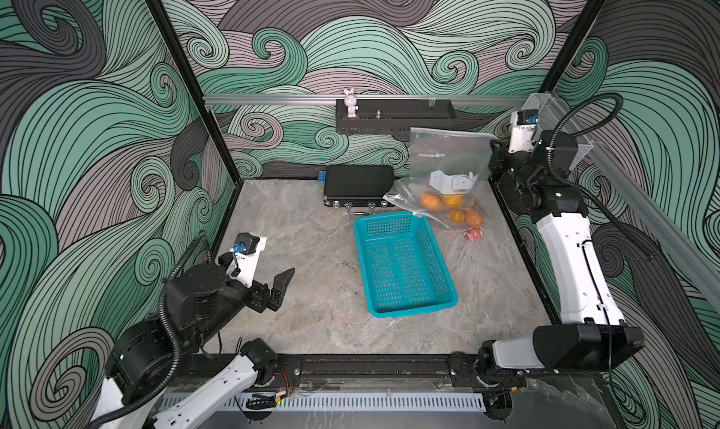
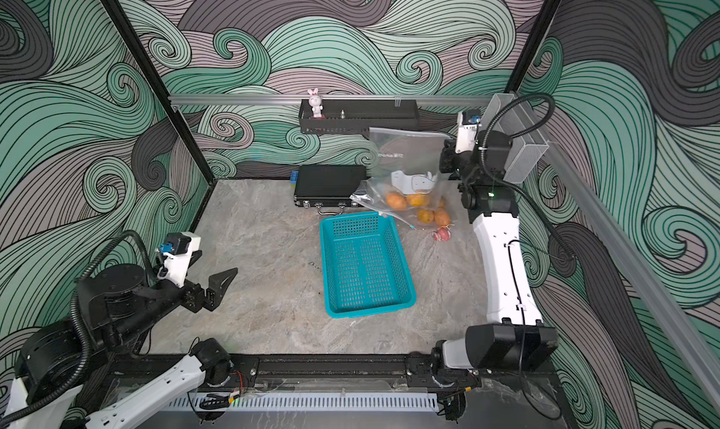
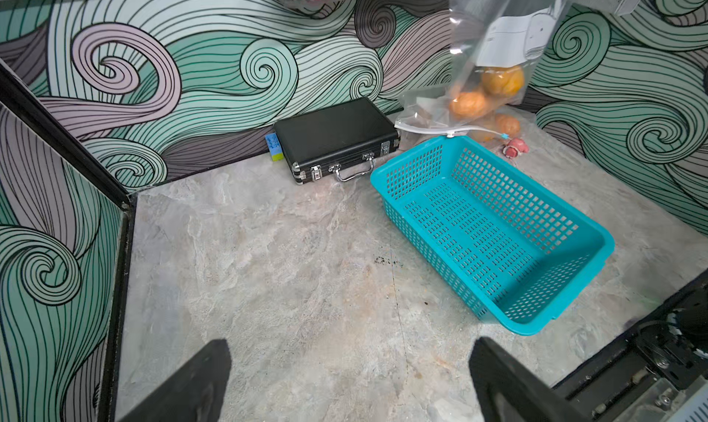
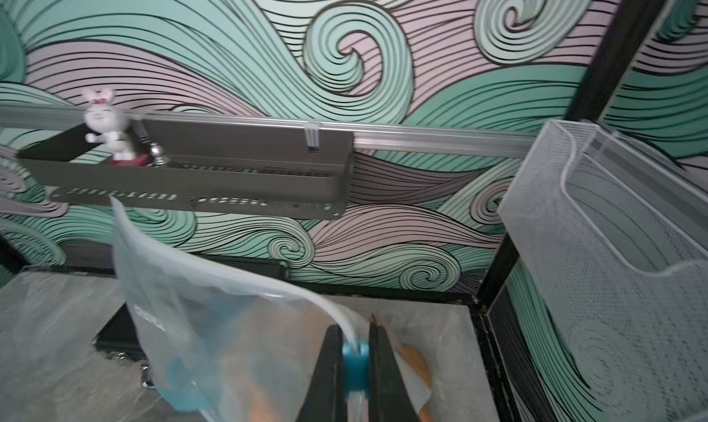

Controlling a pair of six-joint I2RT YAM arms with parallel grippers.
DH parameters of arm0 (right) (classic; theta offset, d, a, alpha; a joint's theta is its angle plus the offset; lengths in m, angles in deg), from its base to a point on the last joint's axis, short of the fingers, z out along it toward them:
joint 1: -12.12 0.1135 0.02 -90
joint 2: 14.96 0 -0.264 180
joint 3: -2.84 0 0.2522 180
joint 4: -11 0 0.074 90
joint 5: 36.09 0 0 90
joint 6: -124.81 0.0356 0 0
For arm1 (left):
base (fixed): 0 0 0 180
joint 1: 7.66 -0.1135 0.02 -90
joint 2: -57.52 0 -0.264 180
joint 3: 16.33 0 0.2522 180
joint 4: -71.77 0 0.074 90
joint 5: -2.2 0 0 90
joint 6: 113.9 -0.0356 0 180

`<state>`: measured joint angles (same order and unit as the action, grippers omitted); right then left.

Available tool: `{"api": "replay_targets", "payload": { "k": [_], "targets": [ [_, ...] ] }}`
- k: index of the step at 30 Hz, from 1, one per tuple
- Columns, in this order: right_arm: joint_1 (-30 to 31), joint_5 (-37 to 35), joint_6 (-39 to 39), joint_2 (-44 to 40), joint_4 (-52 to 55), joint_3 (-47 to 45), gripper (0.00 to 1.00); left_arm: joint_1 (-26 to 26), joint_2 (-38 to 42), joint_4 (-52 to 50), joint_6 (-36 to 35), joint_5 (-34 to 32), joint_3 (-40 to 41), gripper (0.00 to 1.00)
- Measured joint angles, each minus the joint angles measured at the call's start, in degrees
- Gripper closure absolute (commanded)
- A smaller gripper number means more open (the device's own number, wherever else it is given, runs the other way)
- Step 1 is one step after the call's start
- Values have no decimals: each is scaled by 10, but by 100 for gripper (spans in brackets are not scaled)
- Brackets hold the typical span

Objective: Put the potatoes into a zipper bag and zip it
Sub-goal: Place the zipper food storage bag at the center of the board.

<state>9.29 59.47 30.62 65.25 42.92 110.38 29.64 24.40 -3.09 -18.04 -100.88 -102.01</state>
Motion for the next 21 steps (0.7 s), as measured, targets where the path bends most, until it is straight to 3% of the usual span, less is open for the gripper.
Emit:
{"api": "replay_targets", "payload": {
  "k": [6, 13, 15, 18, 21],
  "targets": [
    [10, 32, 34, -38, -76, -62, 95, 0, 9, 56, 50, -27, 79, 1],
    [53, 74, 79, -26, -161, -273, 89, 0, 26, 144, 123, -88, 210, 1],
    [77, 78, 97, -8, -169, -331, 71, -1, 18, 169, 143, -111, 246, 1],
    [94, 88, 128, 16, -169, -383, 32, -7, -14, 198, 174, -148, 279, 1],
    [93, 81, 158, 31, -159, -391, 5, -9, -52, 255, 191, -201, 315, 1]
  ]
}}
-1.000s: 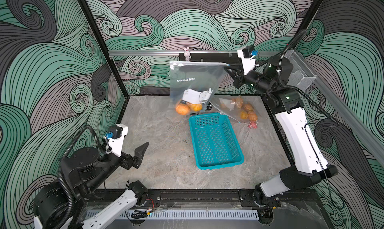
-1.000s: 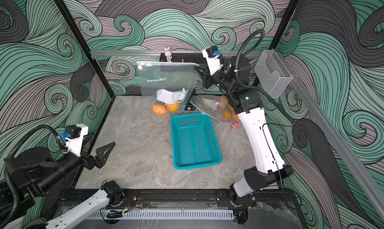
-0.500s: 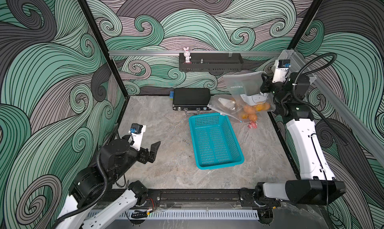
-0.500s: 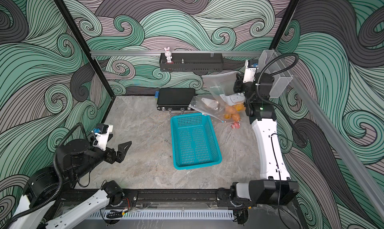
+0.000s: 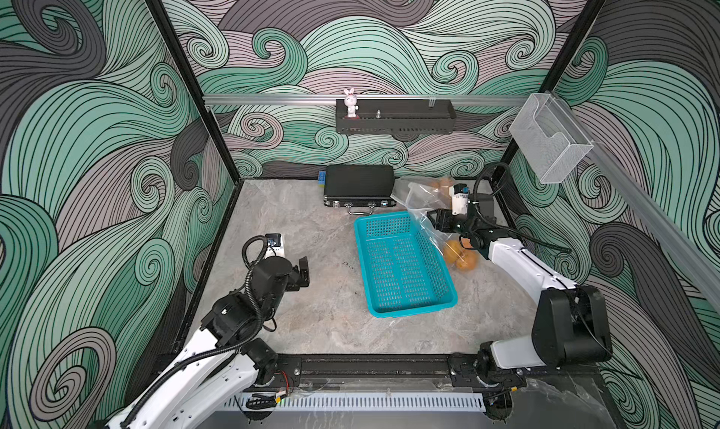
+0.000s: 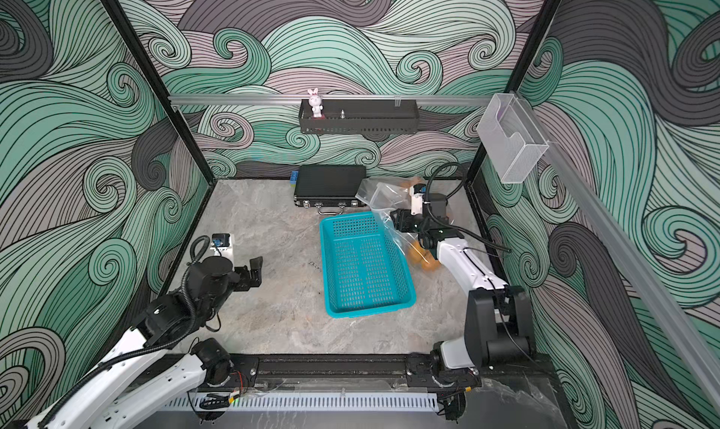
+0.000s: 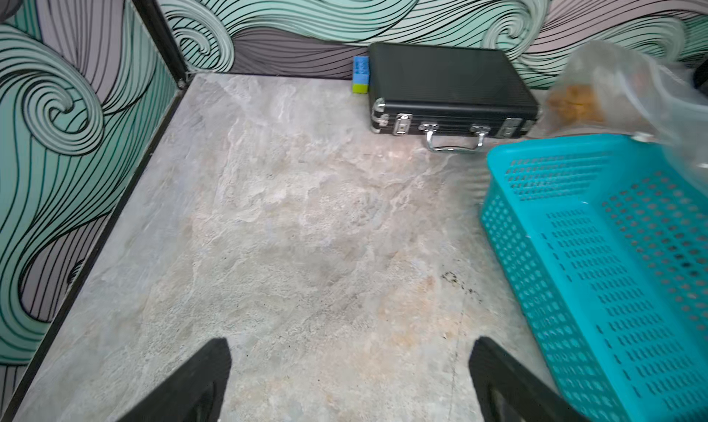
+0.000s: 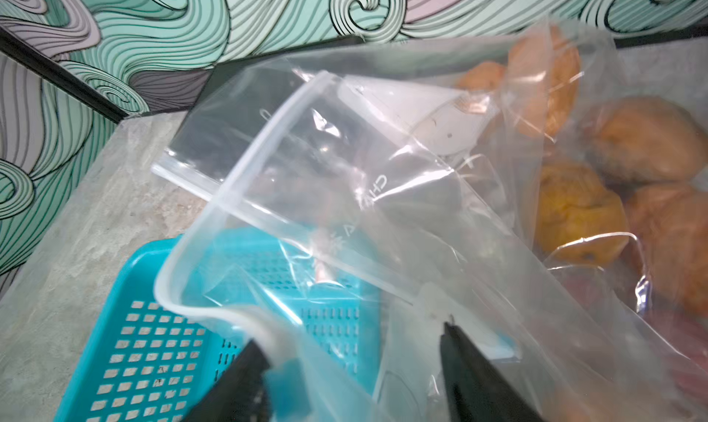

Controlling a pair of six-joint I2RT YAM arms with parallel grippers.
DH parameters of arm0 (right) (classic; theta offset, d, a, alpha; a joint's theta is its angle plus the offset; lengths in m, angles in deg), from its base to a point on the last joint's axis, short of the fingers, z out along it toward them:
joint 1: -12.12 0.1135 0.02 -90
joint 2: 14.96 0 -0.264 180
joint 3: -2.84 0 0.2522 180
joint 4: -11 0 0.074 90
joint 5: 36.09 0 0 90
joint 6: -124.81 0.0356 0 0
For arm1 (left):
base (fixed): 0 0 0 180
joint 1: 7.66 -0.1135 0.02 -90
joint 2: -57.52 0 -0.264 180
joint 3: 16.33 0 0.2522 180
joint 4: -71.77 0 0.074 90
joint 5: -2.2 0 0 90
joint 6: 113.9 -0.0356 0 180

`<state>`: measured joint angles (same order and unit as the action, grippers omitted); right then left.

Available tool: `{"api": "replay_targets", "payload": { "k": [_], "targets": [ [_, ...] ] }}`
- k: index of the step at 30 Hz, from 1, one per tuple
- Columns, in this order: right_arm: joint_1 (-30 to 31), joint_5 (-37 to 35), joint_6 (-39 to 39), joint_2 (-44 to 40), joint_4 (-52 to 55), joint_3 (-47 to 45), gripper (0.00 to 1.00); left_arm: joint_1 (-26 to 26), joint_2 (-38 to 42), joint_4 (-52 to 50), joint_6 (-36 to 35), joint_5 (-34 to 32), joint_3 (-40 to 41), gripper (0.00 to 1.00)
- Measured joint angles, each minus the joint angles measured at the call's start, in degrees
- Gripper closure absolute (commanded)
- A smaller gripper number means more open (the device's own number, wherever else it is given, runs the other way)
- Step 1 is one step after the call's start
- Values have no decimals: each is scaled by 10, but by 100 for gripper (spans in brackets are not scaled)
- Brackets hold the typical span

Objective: Put the potatoes into a zipper bag and zip it
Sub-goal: Place the zipper food storage bag at the center of the board.

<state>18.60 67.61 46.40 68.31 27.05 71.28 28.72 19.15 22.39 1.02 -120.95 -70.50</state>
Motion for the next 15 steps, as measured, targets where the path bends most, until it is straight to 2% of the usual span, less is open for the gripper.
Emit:
{"api": "replay_targets", "payload": {
  "k": [1, 5, 8, 13, 15],
  "targets": [
    [-1, -6, 6, 0, 6, 1, 1, 0, -12, 18, 2, -20, 13, 1],
    [-5, -50, 18, -35, 33, 0, 1, -11, -67, 97, 2, -111, 75, 1],
    [-14, -99, 39, -105, 27, -32, 1, -54, -85, 181, -20, -140, 135, 1],
    [-37, -215, 44, -265, -40, -181, 0, -144, -85, 247, -64, -140, 167, 1],
    [-38, -264, 31, -318, -86, -264, 0, -164, -87, 321, -103, -126, 186, 1]
  ]
}}
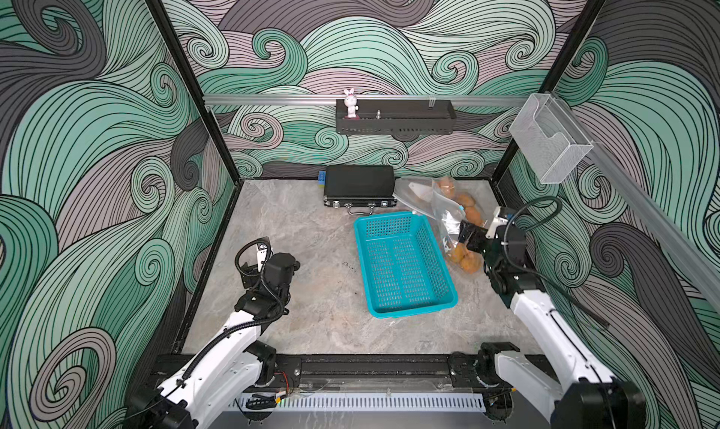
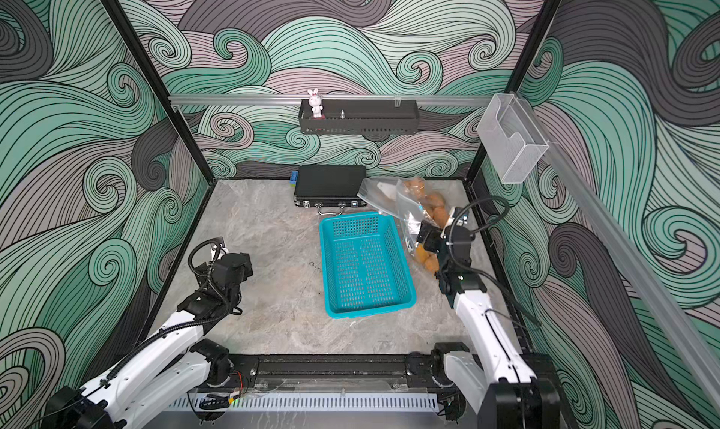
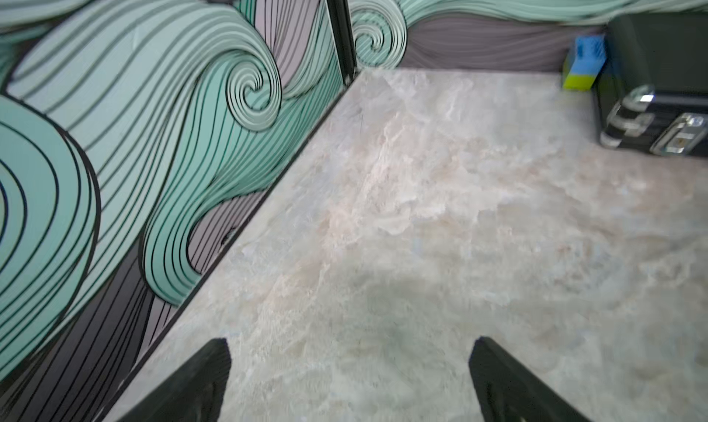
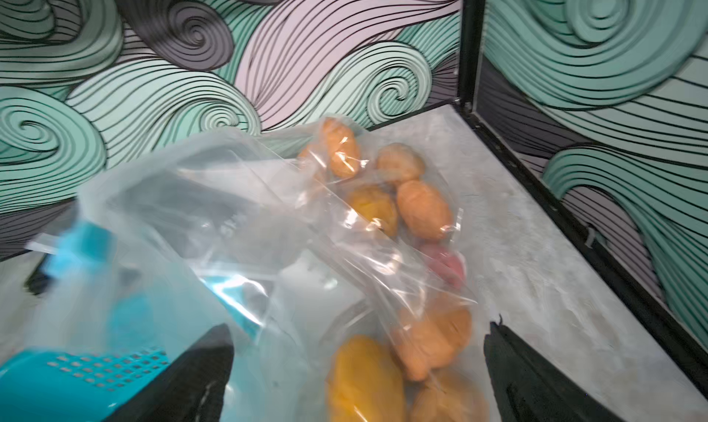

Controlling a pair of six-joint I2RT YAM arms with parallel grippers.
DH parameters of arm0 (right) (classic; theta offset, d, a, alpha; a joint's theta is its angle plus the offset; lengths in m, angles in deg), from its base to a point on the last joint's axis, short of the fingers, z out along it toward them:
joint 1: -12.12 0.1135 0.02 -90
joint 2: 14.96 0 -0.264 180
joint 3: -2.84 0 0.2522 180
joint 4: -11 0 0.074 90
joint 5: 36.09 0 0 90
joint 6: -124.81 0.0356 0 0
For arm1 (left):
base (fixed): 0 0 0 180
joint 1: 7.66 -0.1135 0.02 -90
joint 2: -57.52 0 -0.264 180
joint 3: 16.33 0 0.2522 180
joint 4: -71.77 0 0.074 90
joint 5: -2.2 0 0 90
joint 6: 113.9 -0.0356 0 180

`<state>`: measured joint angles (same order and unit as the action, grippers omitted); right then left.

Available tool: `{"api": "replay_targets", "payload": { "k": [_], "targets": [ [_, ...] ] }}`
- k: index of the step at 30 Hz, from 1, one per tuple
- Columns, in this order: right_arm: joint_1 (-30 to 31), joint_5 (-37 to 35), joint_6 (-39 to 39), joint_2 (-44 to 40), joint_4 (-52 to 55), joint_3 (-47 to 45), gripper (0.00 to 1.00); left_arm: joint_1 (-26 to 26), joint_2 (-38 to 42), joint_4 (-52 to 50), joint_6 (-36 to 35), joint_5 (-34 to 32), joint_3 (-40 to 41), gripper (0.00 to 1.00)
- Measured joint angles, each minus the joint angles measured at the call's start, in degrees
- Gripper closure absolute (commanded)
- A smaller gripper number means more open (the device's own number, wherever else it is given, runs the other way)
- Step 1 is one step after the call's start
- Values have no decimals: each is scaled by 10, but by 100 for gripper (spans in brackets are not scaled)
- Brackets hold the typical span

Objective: Put the potatoes into a zipper bag and zip it
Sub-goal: Place the zipper food storage bag at the center of the board, then reset both arms

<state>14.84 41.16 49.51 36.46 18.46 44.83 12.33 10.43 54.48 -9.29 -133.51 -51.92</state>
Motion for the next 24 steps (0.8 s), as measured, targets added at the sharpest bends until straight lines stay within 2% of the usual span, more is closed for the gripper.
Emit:
{"api": "replay_targets", "payload": {
  "k": [4, 6, 10, 15, 19, 22, 24],
  "targets": [
    [0, -69, -33, 12, -79, -89, 0, -42, -82, 129, -63, 17, 48, 2],
    [3, -95, -53, 52, -124, -115, 0, -61, -153, 161, -91, 33, 47, 3],
    [10, -124, -81, 138, -251, -156, 0, -93, -211, 214, -115, 85, 31, 5],
    [14, -123, -111, 220, -337, -141, 0, -143, -238, 285, -126, 171, 13, 7],
    [16, -92, -129, 319, -471, -129, 2, -155, -272, 312, -135, 224, -4, 11],
    [30, -66, -149, 373, -519, -127, 0, -159, -295, 333, -147, 268, -17, 9],
    [33, -56, -154, 377, -509, -113, 1, -163, -311, 379, -154, 293, -8, 10]
  ]
}}
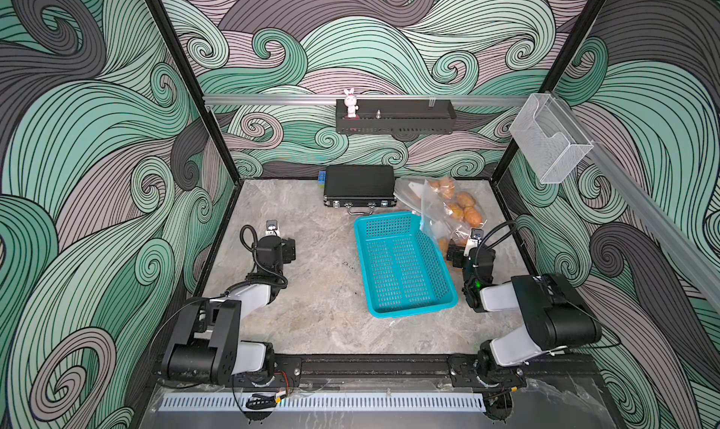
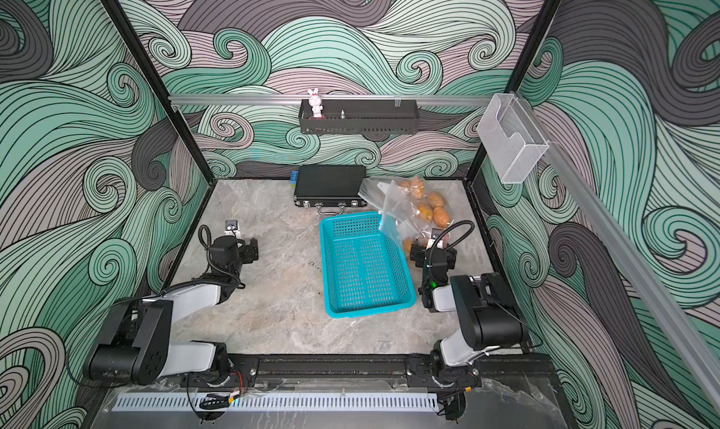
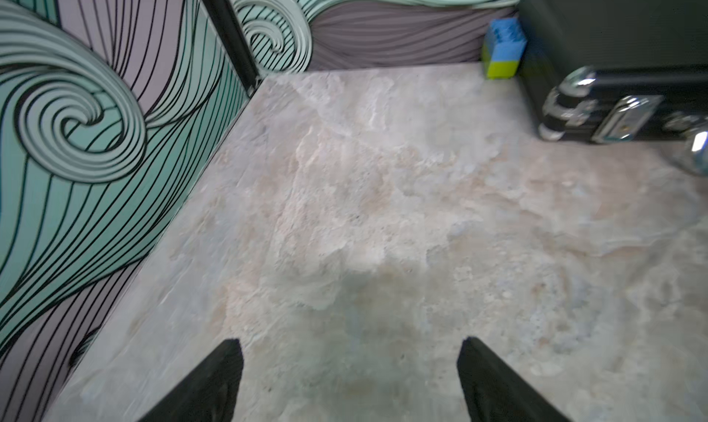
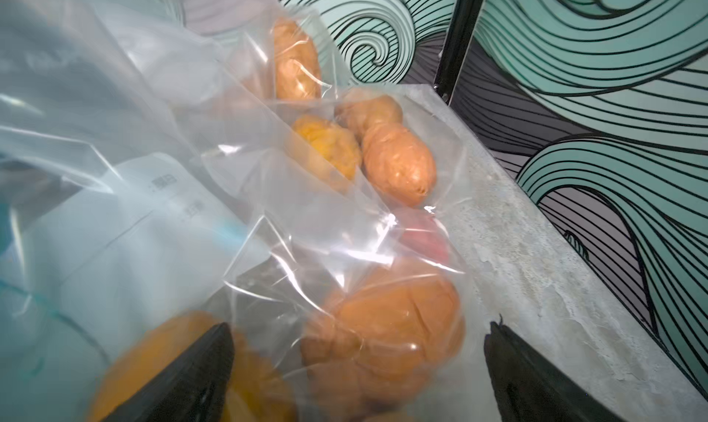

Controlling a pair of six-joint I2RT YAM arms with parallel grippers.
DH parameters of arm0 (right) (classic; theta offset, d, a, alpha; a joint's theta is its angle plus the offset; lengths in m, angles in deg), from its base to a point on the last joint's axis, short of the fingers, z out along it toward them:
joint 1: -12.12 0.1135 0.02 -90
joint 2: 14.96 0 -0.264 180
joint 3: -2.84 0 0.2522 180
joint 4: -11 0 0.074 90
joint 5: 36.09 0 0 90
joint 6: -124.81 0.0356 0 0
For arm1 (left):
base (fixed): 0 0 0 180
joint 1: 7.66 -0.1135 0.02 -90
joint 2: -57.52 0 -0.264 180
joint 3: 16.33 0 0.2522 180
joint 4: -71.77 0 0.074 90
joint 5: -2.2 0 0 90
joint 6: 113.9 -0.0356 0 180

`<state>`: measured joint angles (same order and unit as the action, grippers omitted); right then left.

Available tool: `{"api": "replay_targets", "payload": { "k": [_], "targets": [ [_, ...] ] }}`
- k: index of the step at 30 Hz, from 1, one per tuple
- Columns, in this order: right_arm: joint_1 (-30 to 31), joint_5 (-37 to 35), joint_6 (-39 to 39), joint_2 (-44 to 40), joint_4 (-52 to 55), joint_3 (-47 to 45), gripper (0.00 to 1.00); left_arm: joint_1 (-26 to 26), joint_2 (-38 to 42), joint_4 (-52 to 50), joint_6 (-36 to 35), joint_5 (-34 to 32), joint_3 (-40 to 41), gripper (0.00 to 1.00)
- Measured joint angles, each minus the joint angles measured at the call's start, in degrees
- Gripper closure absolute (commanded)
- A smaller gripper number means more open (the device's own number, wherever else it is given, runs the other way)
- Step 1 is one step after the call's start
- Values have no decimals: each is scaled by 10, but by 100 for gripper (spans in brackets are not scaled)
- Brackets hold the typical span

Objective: Put the potatoes into a zipper bag and zip it
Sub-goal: Reset both arms

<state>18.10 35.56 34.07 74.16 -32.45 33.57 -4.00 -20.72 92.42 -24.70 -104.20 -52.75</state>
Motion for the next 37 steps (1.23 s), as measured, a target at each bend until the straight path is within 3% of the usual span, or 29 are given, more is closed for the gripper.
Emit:
{"api": "replay_targets", "payload": {
  "k": [4, 5, 9, 14, 37],
  "targets": [
    [-19, 34, -1, -2, 32, 46, 1, -42, -75, 51, 1, 63, 2, 11],
    [-24, 40, -1, -4, 40, 52, 1, -53, -89, 50, 2, 79, 1, 2],
    [-31, 53, 1, -4, 56, 54, 1, -88, -101, 36, 17, 131, -20, 1],
    [-31, 62, 1, -5, 61, 54, 1, -97, -100, 38, 28, 165, -30, 1],
    [-31, 68, 2, -5, 80, 55, 1, -95, -100, 37, 29, 177, -30, 1]
  ]
}}
